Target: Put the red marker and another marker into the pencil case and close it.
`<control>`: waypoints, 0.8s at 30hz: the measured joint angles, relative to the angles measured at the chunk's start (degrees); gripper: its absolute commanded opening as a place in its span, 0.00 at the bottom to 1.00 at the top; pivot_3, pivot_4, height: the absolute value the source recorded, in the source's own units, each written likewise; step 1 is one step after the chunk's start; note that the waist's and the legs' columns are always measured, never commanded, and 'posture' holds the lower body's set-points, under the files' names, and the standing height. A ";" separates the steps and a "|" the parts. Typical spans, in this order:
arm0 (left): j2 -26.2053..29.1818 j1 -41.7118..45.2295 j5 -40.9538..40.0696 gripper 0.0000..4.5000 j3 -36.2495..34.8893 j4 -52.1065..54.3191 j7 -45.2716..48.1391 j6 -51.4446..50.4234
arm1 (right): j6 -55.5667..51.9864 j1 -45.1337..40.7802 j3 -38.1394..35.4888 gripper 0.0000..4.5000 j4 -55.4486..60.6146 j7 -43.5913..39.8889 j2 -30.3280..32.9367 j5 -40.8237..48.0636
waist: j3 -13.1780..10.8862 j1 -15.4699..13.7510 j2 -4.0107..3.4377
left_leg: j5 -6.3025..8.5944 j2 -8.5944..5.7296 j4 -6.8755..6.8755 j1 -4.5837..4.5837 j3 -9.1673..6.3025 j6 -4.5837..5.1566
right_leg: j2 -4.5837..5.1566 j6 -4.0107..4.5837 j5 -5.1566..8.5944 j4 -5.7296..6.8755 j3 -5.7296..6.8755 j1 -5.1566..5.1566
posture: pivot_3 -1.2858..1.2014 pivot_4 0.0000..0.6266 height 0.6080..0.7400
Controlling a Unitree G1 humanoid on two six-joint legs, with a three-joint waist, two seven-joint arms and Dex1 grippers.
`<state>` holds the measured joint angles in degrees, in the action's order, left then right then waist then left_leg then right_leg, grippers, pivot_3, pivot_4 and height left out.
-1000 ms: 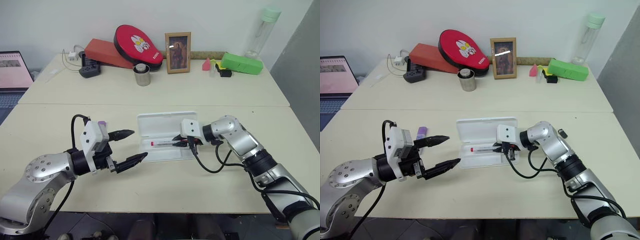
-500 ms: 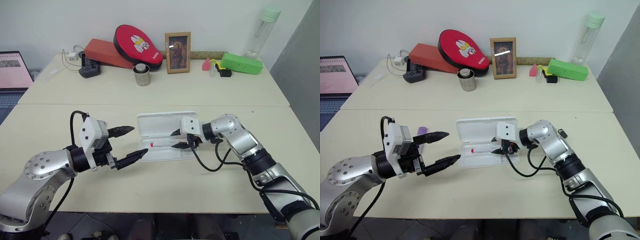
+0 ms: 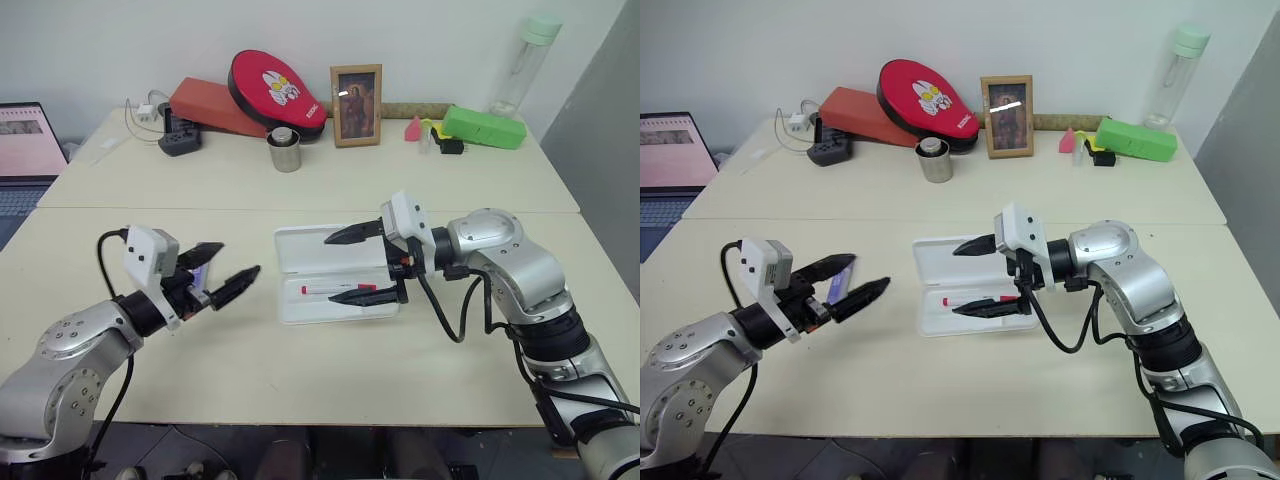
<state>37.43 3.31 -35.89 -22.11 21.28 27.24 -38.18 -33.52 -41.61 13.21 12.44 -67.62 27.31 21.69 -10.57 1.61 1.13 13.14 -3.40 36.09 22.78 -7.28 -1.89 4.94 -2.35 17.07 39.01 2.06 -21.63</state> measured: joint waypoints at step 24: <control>-10.80 8.86 12.09 0.91 4.93 -17.89 -16.81 -3.17 | -2.55 0.44 -0.67 1.00 0.69 7.29 0.49 1.24 | 0.02 0.03 0.06 | -0.09 -0.04 0.01 0.08 0.07 -0.16 | 0.01 -0.01 -0.02 0.01 0.00 -0.10 | 0.52 0.24 1.00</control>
<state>26.63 12.17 -23.80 -17.18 3.39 10.42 -41.36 -36.07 -41.17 12.54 13.13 -60.32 27.80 22.93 -10.55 1.64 1.19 13.05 -3.44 36.10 22.85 -7.21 -2.05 4.95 -2.36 17.05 39.03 2.06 -21.73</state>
